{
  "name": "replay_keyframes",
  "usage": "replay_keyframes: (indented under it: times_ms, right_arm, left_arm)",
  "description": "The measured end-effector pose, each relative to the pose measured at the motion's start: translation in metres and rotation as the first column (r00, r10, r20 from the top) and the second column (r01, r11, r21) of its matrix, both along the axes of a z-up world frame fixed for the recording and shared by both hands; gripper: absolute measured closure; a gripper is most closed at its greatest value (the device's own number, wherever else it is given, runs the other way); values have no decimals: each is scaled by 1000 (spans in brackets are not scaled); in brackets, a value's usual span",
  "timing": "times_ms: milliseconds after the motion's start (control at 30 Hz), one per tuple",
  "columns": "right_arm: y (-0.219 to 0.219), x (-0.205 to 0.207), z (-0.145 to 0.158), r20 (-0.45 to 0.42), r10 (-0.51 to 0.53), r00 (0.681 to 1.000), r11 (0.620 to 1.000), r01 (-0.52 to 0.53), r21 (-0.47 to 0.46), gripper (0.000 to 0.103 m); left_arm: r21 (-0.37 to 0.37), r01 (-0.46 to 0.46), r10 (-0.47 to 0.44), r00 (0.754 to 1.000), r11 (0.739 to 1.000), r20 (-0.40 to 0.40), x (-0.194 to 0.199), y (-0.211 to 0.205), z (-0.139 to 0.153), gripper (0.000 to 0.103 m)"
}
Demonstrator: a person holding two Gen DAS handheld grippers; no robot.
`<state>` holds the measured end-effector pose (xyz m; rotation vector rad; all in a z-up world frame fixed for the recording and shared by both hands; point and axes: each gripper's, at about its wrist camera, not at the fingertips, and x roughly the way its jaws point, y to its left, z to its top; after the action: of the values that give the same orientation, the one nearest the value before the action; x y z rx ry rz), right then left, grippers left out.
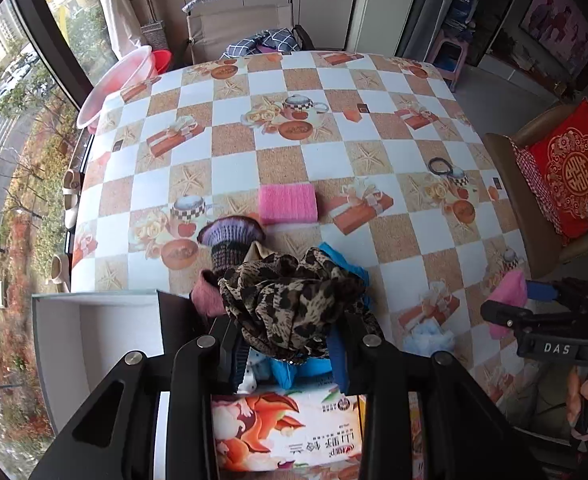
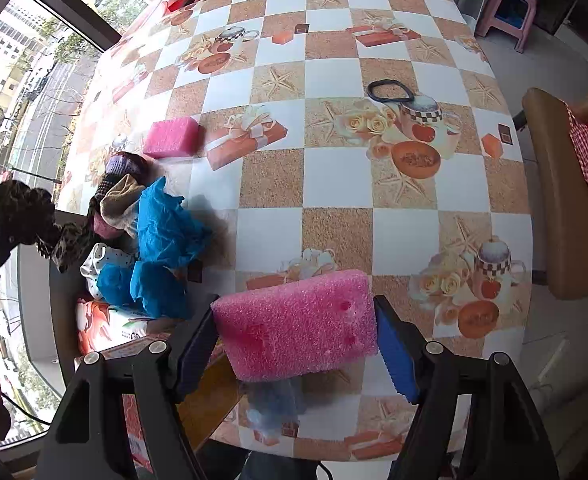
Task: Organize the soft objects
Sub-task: 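Carry the pink sponge and leopard-print scrunchie with both tools over the white box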
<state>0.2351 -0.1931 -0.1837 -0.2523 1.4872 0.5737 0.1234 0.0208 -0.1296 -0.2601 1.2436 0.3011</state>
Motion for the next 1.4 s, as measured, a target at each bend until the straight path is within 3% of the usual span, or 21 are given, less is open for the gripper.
replay_keyframes:
  times_ms: [433,700,1100,1400]
  right_arm:
    - [-43,-58,65,93,-150,984,989,147,31,28]
    - [-54,-116,82,107,-188,976,982,183,52,28]
    - [-44,-189,88,76,-58,995,995,52,83,28]
    - [-24,-236,101,93,83,992,987,-95,129,28]
  left_arm:
    - [-53,94,-91,994,994,59,-80,-34,26,67]
    - [-65,140,-133,986,988,101,-117,-47,43,67]
    - [-83,51,-40,991,995,128,-159,-70,54,67]
    - [-49,-10,17,988,999,156,-201,-85,68,67]
